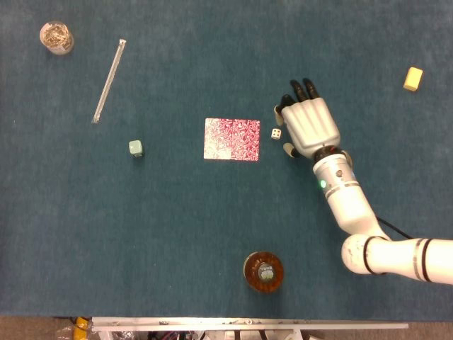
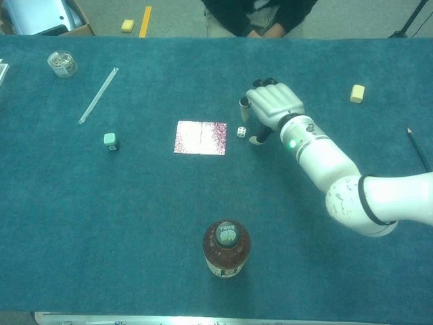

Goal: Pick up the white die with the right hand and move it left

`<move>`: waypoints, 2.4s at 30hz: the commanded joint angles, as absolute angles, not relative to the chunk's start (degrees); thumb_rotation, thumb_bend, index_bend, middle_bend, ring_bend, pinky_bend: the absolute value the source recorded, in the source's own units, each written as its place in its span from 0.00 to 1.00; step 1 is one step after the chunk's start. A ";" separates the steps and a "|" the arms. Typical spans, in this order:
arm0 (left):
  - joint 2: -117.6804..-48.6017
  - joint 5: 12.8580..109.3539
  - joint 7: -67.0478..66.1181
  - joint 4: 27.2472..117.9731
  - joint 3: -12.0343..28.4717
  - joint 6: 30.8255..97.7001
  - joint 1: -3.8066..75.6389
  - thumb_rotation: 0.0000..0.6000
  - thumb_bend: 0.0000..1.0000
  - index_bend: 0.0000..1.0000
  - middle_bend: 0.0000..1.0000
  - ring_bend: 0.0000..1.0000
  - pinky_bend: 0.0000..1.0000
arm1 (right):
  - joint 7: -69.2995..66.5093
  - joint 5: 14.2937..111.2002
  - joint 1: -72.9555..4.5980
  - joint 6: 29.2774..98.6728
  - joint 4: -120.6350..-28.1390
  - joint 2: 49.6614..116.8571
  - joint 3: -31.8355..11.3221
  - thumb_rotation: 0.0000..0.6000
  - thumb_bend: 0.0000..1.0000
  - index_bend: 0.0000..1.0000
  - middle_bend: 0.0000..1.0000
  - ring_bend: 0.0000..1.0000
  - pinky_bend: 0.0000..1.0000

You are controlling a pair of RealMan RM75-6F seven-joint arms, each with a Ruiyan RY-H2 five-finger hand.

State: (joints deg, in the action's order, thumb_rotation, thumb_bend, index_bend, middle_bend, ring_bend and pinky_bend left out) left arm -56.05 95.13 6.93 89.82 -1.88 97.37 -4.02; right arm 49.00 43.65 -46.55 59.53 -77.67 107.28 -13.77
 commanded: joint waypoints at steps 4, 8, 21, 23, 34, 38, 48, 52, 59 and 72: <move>-56.10 95.12 6.96 89.76 -1.84 97.33 -3.99 1.00 0.44 0.27 0.19 0.04 0.05 | 49.31 42.54 -47.87 59.96 -75.44 109.21 -14.43 1.00 0.18 0.46 0.29 0.06 0.01; -56.19 95.00 7.01 89.57 -1.82 97.19 -3.97 1.00 0.44 0.27 0.19 0.04 0.05 | 49.61 41.65 -48.54 60.00 -74.15 110.10 -14.79 1.00 0.18 0.47 0.30 0.06 0.01; -56.43 94.49 7.52 88.86 -1.68 96.82 -3.90 1.00 0.44 0.27 0.19 0.04 0.05 | 49.72 39.94 -50.32 59.32 -70.51 113.05 -15.34 1.00 0.19 0.51 0.30 0.06 0.01; -56.49 94.42 7.59 88.75 -1.67 96.76 -3.89 1.00 0.44 0.27 0.19 0.04 0.05 | 49.91 39.81 -50.54 59.37 -70.23 113.28 -15.40 1.00 0.20 0.51 0.30 0.06 0.01; -56.80 94.20 7.92 88.27 -1.56 96.35 -3.67 1.00 0.44 0.27 0.19 0.04 0.05 | 50.68 38.49 -50.91 59.48 -69.49 113.69 -15.51 1.00 0.21 0.52 0.30 0.07 0.01; -56.87 94.09 8.03 88.12 -1.53 96.26 -3.65 1.00 0.44 0.27 0.19 0.04 0.05 | 50.91 38.23 -51.03 59.54 -69.48 113.75 -15.50 1.00 0.25 0.53 0.30 0.07 0.01; -57.05 94.04 8.13 87.93 -1.45 96.22 -3.57 1.00 0.44 0.27 0.19 0.04 0.05 | 51.85 37.26 -51.13 59.91 -69.88 113.33 -15.40 1.00 0.31 0.56 0.31 0.07 0.01; -57.05 93.91 8.21 87.88 -1.44 96.24 -3.62 1.00 0.45 0.27 0.18 0.04 0.05 | 51.12 37.45 -50.90 60.25 -71.06 112.56 -15.82 1.00 0.32 0.58 0.31 0.07 0.01; -57.16 93.40 8.94 87.36 -1.46 96.66 -4.12 1.00 0.44 0.27 0.19 0.04 0.05 | 48.84 39.74 -48.99 62.41 -78.42 107.15 -15.97 1.00 0.32 0.58 0.31 0.07 0.01; -57.35 94.00 8.69 87.72 -1.43 96.55 -3.84 1.00 0.44 0.27 0.19 0.04 0.05 | 45.62 44.97 -43.31 66.61 -95.85 94.49 -11.25 1.00 0.32 0.58 0.31 0.07 0.01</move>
